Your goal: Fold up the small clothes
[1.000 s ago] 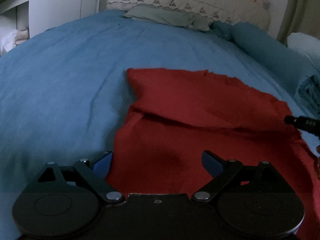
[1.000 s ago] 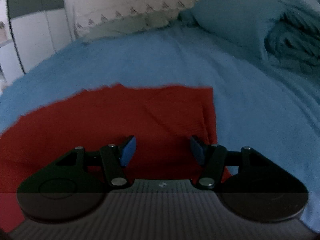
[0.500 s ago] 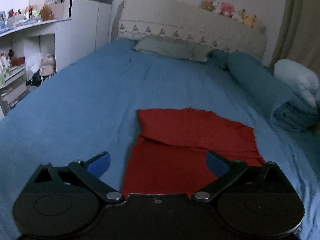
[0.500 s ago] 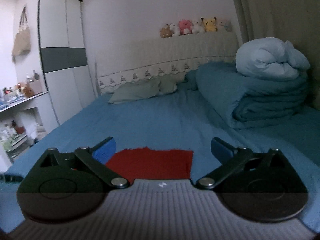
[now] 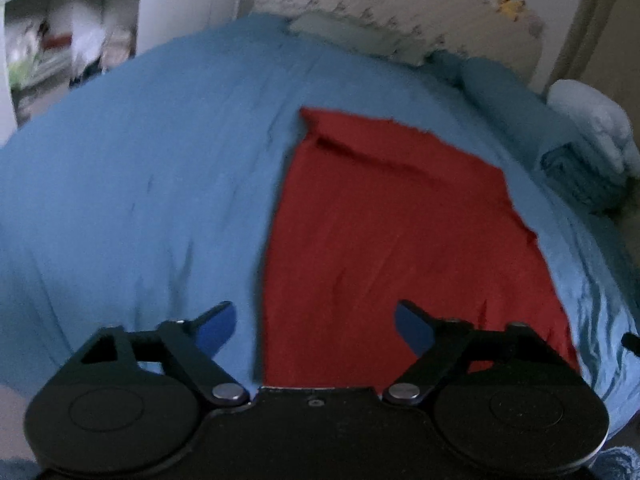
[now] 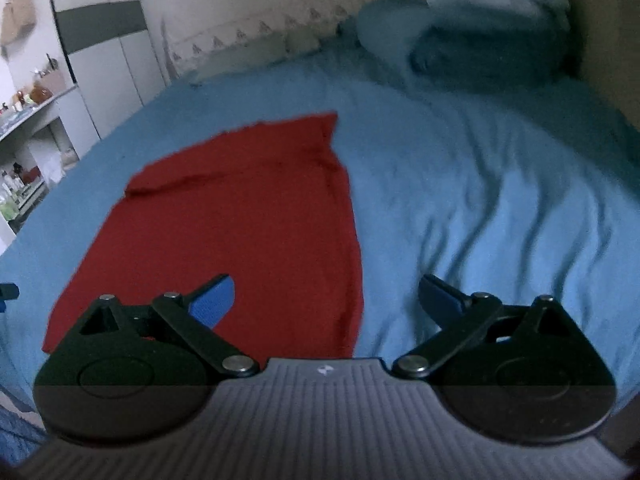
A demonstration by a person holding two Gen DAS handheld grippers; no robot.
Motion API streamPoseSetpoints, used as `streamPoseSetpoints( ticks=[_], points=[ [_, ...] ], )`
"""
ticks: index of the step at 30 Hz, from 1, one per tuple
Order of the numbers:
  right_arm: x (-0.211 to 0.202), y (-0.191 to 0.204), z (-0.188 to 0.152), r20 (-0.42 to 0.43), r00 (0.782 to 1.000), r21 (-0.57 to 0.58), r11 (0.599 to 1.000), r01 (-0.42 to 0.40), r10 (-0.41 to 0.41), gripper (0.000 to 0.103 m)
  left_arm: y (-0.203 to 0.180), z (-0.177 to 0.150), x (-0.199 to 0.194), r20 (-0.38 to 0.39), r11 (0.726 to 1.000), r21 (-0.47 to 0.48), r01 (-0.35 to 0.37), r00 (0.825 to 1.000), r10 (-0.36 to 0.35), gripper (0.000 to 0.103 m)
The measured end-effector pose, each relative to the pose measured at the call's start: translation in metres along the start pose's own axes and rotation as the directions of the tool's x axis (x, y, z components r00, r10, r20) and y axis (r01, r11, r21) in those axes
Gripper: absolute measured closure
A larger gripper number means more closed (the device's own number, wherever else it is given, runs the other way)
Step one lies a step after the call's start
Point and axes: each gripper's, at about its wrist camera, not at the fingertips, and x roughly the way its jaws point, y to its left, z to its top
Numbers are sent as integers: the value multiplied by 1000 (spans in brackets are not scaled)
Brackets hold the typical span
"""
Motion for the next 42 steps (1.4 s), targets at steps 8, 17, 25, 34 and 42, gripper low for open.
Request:
streamPoseSetpoints(
  ticks=[8,17,25,34,42],
  points=[
    [29,7,-32,-46,997,14,998,56,-56,0,15,-24,40,-44,999,-28,-29,999,27,28],
    [57,16,-45,-117,989,7,996,93,-92,5,21,-36,48,-36,1000,-6,-28,999,28,38],
    [62,15,-51,-137,986,14,995,102,-99,21,14,-41,50,-47,999,45,-18,999,21,51],
    [57,17,-52,-145,986,17,996,88,-85,41,18,-41,50,-57,1000,7,-5,998,5,80],
    [58,25,-49,-155,986,12,998,66,-63,75,17,-36,49,-76,1000,-6,-3,997,3,98]
  ],
)
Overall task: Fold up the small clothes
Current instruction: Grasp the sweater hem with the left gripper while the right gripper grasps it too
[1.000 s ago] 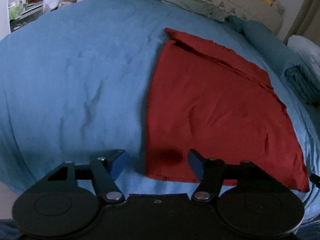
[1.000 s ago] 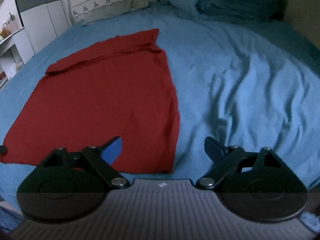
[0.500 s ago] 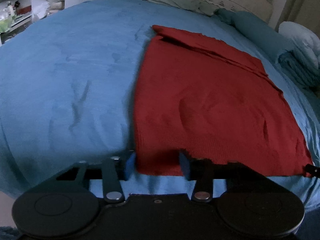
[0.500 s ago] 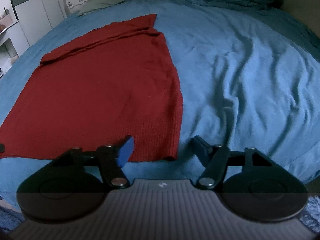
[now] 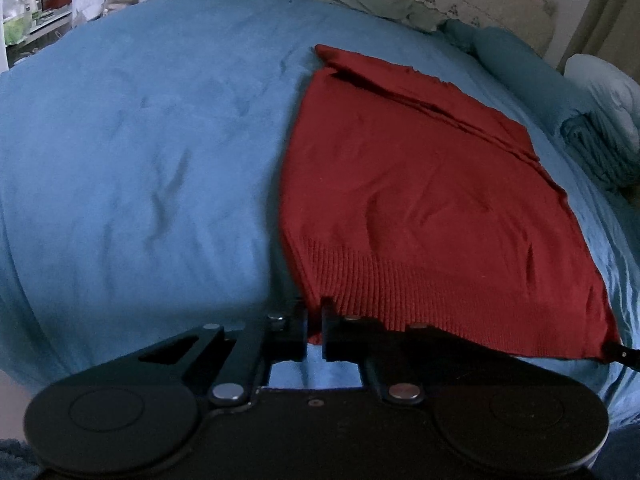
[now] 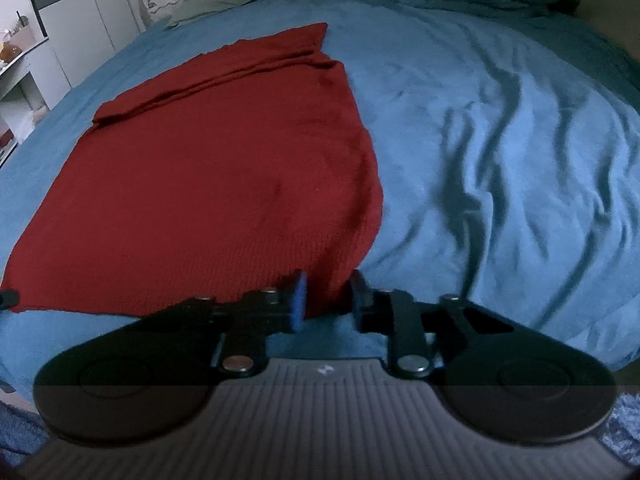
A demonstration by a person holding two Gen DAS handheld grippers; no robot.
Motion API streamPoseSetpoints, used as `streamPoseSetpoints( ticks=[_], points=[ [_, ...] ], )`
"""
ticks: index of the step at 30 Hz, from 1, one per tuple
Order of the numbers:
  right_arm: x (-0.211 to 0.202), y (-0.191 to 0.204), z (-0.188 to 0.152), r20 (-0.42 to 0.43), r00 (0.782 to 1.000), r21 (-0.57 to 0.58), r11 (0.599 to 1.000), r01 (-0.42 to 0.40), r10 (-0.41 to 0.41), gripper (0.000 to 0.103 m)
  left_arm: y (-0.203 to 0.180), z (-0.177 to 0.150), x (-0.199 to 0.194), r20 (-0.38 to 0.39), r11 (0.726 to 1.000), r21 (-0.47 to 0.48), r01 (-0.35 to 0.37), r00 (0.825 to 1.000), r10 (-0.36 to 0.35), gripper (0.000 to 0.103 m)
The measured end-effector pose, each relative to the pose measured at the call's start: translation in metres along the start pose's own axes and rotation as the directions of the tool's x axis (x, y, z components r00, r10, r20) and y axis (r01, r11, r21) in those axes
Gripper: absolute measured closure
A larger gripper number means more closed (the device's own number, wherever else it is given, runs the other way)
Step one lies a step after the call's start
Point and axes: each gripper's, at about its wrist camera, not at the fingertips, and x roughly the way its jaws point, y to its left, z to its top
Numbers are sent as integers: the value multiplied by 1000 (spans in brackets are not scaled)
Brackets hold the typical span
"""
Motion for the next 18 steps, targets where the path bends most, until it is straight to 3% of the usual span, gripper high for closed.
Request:
streamPoseSetpoints(
  ticks=[4,10,14,18],
  points=[
    [-5,-1,6,-2,1000,7,1000,-3,3,80,1,6,-10,8,1000,-20,9,1000,-8,99],
    [-30,-2,42,60,996,15,998,-63,62,80,-10,41,-44,114,999,5,37,993,-38,99],
    [-43,1,93,121,987,26,993,-111,107,81,-29,90,-63,220,997,37,70,972,-77,99],
    [-38,9,166,192,966,40,983,-181,171,81,-52,158,-63,303,995,76,71,949,-91,99]
  ],
)
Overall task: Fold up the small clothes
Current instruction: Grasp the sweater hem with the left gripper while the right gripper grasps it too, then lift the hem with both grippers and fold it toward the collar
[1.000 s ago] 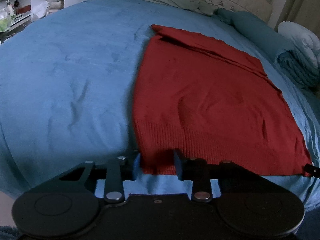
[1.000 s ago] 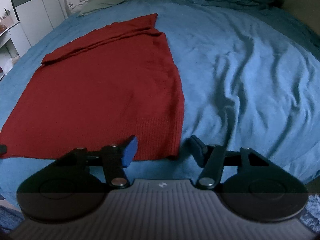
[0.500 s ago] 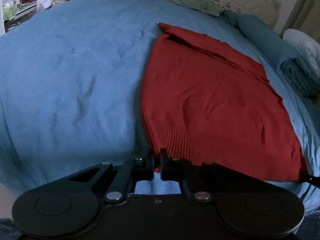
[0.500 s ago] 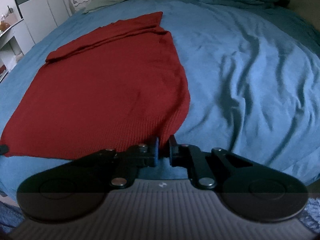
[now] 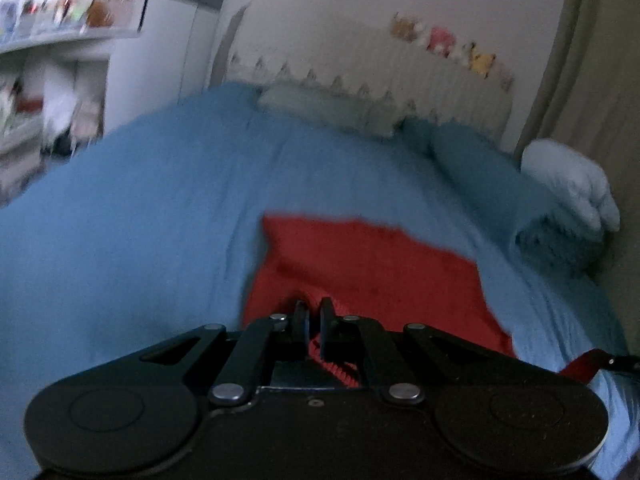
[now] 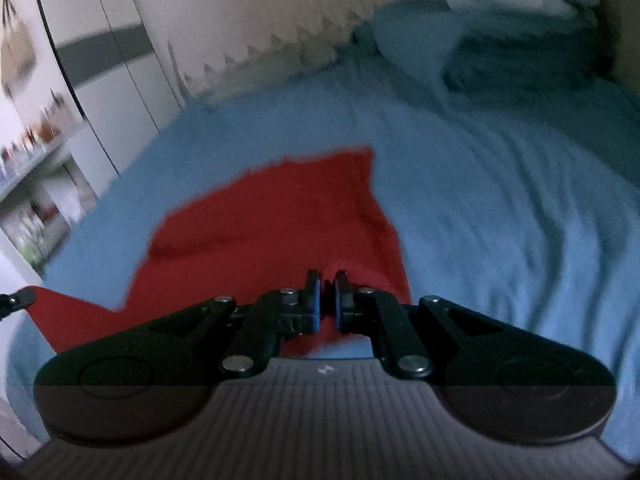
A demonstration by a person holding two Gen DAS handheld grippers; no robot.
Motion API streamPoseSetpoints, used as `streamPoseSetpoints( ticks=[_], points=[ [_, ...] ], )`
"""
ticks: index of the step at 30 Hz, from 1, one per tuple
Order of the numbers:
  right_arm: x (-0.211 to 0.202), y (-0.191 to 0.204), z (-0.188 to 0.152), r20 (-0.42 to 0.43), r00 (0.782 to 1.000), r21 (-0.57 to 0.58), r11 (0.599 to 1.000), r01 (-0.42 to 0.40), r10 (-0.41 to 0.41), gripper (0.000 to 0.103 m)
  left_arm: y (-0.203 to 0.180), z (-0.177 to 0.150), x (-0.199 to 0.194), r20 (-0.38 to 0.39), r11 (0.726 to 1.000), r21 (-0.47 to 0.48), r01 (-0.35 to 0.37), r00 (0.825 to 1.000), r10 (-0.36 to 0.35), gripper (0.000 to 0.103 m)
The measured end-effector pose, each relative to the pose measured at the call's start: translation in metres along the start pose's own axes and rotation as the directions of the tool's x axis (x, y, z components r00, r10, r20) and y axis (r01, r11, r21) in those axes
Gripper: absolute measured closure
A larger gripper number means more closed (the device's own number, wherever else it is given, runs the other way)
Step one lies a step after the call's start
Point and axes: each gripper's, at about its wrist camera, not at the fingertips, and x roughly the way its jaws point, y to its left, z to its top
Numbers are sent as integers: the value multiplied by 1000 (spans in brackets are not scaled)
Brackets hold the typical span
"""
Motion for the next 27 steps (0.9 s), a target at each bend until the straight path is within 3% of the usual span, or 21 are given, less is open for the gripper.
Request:
streamPoseSetpoints(
  ticks=[6,10,18,25,27],
  points=[
    [73,9,106,60,998,28,999,-28,26,81,-16,90,91,63,997,38,-63,996,60,99],
    [159,9,154,65,998,20,999,25,-26,81,-12,115,171,40,995,-5,-98,994,98,99],
    [311,-18,157,25,992,42,991,123,-124,81,15,101,314,-59,981,-76,-177,983,173,99],
    [362,-20,161,68,985,12,987,158,-159,82,23,94,355,-63,975,-60,-214,976,210,98],
    [371,-19,162,58,985,6,987,162,-162,80,21,93,364,-77,973,-62,-221,973,216,92]
  ],
)
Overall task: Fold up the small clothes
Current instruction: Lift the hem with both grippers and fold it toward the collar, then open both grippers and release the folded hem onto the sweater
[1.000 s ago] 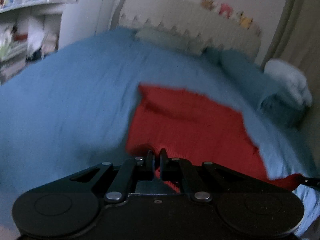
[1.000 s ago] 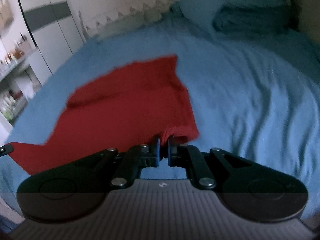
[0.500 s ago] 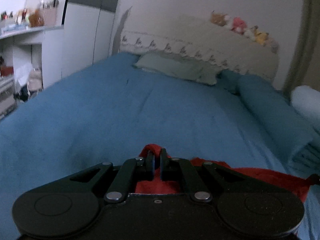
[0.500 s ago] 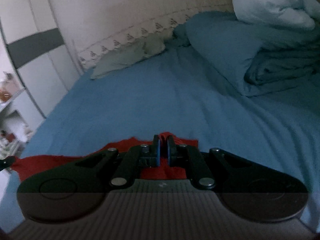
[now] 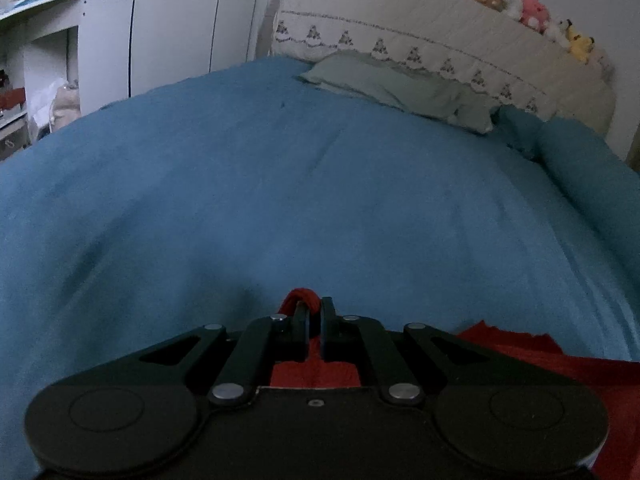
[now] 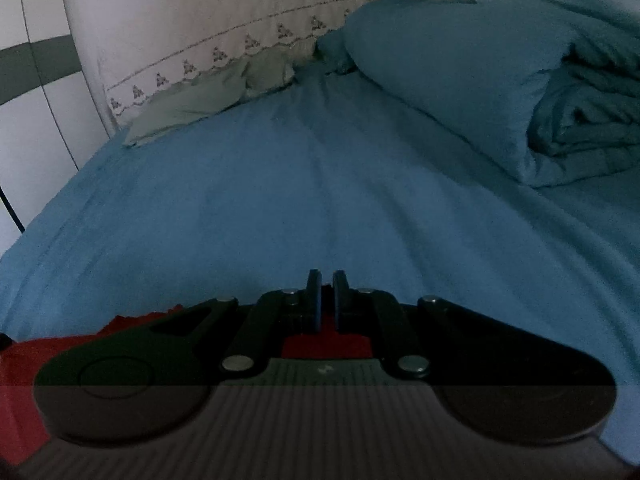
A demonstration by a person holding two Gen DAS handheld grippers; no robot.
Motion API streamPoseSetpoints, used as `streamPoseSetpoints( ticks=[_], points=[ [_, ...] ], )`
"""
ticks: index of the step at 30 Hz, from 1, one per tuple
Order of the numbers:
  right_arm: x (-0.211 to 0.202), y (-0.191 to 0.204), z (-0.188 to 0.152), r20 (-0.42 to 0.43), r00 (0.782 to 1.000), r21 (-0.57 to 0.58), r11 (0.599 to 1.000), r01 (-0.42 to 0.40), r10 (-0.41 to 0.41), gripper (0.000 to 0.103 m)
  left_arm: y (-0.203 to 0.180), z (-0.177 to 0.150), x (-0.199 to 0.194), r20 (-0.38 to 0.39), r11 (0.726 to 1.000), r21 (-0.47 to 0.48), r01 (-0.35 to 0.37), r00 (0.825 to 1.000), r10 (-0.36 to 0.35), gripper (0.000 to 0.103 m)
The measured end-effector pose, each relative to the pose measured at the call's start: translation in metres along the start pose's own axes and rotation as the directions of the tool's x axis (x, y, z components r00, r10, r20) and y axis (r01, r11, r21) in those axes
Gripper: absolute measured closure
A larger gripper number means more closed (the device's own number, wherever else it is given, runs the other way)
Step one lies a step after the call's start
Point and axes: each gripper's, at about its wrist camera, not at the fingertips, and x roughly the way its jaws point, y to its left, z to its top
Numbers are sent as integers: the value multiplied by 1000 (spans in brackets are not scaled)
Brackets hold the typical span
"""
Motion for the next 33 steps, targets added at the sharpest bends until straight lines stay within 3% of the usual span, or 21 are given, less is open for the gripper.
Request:
streamPoseSetpoints(
  ticks=[1,2,4,5,7,8,11,14,19,21,25,30,33],
  points=[
    [2,1,-1,2,1000,-4,1000,15,-15,72,-1,1,-1,1,1000,-2,-3,1000,3,82],
    [0,2,-3,13,999,-9,1000,30,-30,46,0,-1,-4,2,1000,7,-21,1000,21,54],
    [-13,5,-8,56,998,-30,999,23,-22,10,-4,-2,-16,25,997,52,-51,998,50,15],
    [-26,7,-12,96,995,-53,999,8,-3,8,-5,-4,-27,58,995,86,-55,997,50,7],
    [-53,12,-23,128,989,-118,991,-55,70,8,-5,-12,-60,120,985,168,-39,993,19,4],
    [-64,15,-29,124,988,-140,988,-71,89,7,-6,-17,-72,115,979,204,-22,993,-2,0],
    [-98,23,-63,79,986,-218,968,-125,145,1,-2,-45,-104,52,961,268,66,995,-82,0],
    [-114,26,-103,-8,984,-256,951,-174,178,1,4,-85,-114,-51,949,291,122,992,-112,0],
    [-105,19,-149,-99,990,-247,962,-120,98,1,15,-138,-98,-163,950,299,88,986,-40,0],
    [-96,9,-155,-105,993,-209,975,-70,48,1,16,-146,-99,-151,949,301,88,987,-44,0],
    [-98,1,-161,-77,996,-278,960,23,-46,0,8,-146,-103,-187,946,316,73,982,-13,0],
    [-113,-25,-147,-89,993,-197,979,57,-76,0,13,-140,-103,-230,944,312,104,973,-31,0],
    [-139,-27,-138,-74,995,-193,980,52,-68,0,11,-130,-95,-269,936,337,99,963,-5,0]
  ],
)
